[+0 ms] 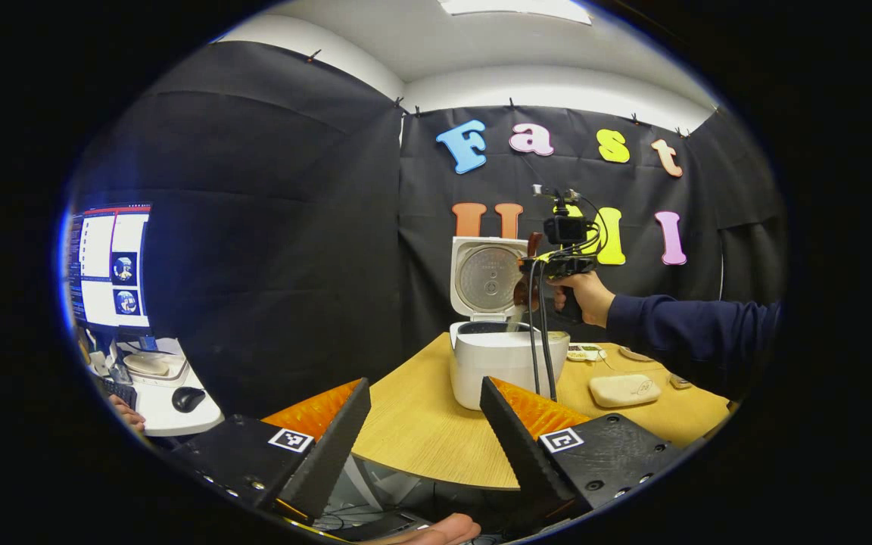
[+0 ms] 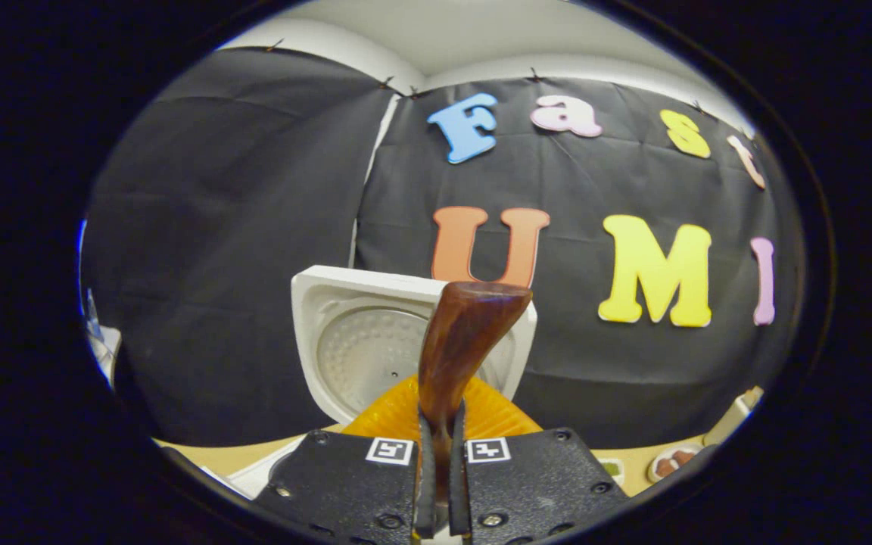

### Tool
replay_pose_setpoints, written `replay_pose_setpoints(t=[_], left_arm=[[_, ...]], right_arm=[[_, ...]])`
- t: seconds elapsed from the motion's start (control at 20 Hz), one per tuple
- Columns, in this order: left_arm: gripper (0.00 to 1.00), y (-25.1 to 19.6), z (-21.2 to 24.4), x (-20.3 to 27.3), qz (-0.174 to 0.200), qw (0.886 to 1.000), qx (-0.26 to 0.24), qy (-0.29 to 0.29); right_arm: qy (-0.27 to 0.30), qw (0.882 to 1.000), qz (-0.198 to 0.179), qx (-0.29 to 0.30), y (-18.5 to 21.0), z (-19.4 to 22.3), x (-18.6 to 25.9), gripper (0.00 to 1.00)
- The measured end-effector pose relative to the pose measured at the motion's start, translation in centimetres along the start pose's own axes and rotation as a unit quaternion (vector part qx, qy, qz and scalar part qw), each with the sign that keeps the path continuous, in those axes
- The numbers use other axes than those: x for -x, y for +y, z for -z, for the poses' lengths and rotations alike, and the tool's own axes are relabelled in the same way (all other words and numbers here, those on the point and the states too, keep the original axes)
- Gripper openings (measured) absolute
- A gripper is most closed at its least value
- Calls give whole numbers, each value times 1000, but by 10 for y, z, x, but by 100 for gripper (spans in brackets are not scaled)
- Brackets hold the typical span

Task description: Close the left gripper, press the button to open the rice cooker; take a wooden spoon from the chopstick holder with the right hand, scoop a spoonful of rice and pour it into the rice cooker, then put the wooden spoon back into the chopstick holder.

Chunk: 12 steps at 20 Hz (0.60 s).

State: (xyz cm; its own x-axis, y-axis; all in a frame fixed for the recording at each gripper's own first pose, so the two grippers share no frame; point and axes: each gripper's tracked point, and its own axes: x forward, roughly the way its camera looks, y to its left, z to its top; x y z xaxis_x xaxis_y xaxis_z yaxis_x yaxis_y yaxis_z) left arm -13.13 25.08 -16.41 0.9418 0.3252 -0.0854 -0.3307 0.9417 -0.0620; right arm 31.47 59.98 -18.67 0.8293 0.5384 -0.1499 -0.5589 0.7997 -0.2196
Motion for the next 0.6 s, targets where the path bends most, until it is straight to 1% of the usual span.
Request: replay_pose_setpoints(t=[0.15, 0.25, 0.45, 0.6], left_arm=[[93, 1, 3, -1, -2, 1000, 0, 4], [93, 0, 2, -2, -7, 1000, -3, 4], [93, -8, 6, -5, -4, 1000, -4, 14], [93, -14, 5, -6, -3, 1000, -4, 14]], right_arm=[[-9, 998, -21, 50, 24, -1, 8, 13], [-11, 997, -30, 73, 36, 2, 15, 13], [-15, 998, -24, 63, 30, -2, 18, 12], [-16, 999, -9, 47, 14, 0, 23, 13]])
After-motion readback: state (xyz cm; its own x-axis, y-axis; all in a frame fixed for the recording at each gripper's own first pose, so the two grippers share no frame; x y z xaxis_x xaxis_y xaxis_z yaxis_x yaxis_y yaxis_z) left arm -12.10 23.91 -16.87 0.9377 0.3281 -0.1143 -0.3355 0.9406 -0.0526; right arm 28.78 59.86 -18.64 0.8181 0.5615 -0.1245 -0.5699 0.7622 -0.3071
